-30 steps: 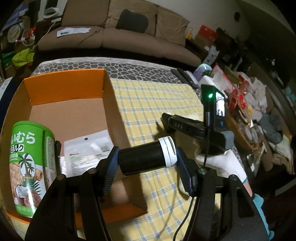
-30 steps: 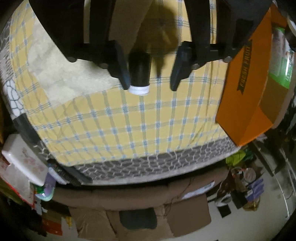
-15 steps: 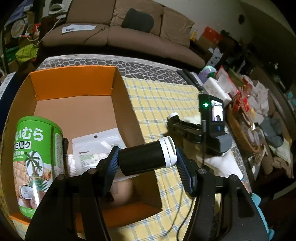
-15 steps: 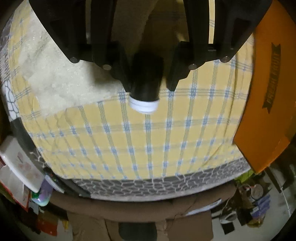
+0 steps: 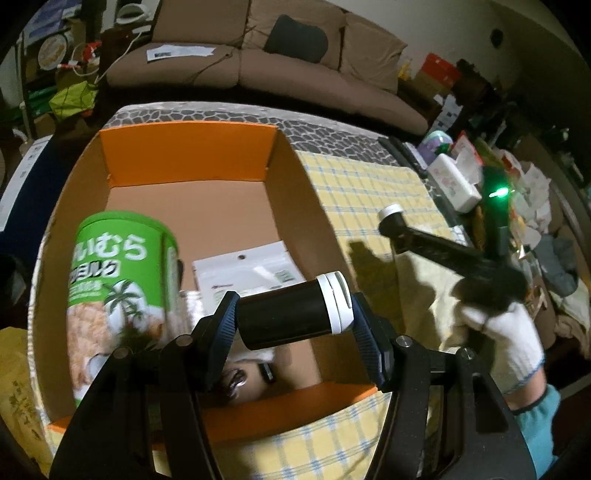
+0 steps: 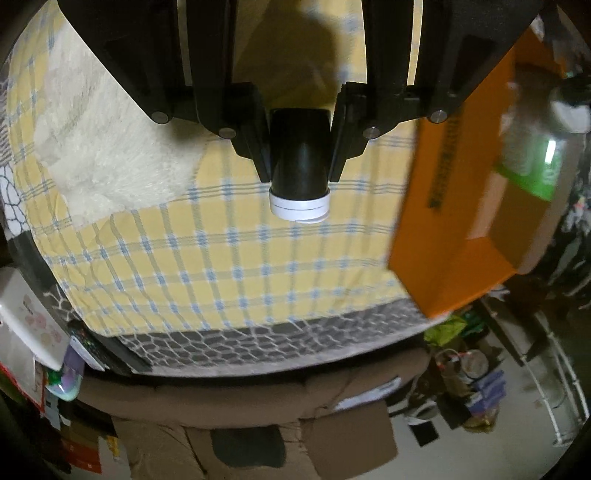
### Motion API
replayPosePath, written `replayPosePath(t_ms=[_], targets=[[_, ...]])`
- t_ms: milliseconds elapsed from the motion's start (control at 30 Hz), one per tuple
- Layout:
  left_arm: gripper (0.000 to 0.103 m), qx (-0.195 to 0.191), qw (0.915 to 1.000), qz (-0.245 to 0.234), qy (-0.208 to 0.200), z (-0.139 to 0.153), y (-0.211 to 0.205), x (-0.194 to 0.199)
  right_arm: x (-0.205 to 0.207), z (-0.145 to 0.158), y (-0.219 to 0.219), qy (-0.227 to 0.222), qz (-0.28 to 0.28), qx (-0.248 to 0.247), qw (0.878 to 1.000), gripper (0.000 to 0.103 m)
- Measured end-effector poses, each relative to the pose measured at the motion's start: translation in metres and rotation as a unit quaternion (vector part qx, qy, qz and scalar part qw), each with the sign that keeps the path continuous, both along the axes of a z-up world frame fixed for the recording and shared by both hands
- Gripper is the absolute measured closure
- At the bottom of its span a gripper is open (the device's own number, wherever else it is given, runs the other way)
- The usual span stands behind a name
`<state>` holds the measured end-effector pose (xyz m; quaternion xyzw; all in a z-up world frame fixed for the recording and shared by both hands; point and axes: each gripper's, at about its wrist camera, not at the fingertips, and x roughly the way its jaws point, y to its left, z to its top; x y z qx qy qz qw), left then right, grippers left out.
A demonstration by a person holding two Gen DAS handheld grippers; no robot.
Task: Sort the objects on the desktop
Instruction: 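Lift the bottle toward the box with the left tool while the right tool grasps the standing black bottle, then carry both black bottles into the orange box and open both tools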
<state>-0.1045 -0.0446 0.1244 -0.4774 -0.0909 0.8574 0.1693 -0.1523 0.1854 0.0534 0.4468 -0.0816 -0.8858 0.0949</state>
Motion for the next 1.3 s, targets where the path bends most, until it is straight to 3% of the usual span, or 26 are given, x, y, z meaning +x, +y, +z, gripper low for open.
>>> replayPosePath(t_ms=[267,467,667,833,1300], targets=[[0.046,-0.008,1.0,0.005,0.003,0.003,-0.025,0.013,0.032,0.049,-0.03,0.02,0.034,-0.034,0.999,0.074],[0.046,0.002,0.9999,0.013,0.008,0.0,-0.042,0.02,0.059,0.064,-0.065,0.025,0.066,-0.059,0.996,0.074],[0.046,0.01,0.9997,0.019,0.007,-0.009,-0.05,0.025,0.087,0.056,-0.104,0.015,0.091,-0.074,0.993,0.074],[0.046,0.01,0.9997,0.016,0.012,-0.012,-0.05,0.024,0.091,0.048,-0.121,0.008,0.094,-0.047,0.994,0.074],[0.044,-0.018,0.9997,-0.006,0.014,-0.024,-0.026,0.018,0.077,0.032,-0.119,-0.014,0.086,-0.019,0.996,0.072]])
